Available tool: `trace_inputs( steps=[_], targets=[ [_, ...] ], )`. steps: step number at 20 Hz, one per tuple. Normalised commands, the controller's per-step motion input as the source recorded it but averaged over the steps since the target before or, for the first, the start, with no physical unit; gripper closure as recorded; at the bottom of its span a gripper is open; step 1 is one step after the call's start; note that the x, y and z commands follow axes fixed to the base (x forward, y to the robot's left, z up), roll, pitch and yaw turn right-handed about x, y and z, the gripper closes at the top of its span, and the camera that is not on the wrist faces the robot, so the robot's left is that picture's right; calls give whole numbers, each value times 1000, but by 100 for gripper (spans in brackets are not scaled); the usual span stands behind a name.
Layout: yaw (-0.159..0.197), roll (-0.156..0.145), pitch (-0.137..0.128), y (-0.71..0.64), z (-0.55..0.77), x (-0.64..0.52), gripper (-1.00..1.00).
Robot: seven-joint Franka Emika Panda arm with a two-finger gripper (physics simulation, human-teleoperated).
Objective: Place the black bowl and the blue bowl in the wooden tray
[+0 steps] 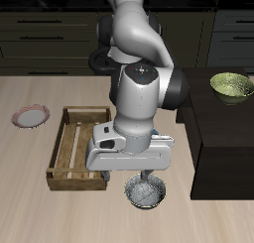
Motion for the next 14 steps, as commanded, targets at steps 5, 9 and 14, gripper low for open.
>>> trace_inputs(
  steps=[5, 9, 14],
  targets=[
    [9, 9, 44, 54, -348, 76, -100],
    [6, -19, 31, -44, -300, 51, -100],
    [-2, 17, 53, 59, -333, -23, -100]
  ],
)
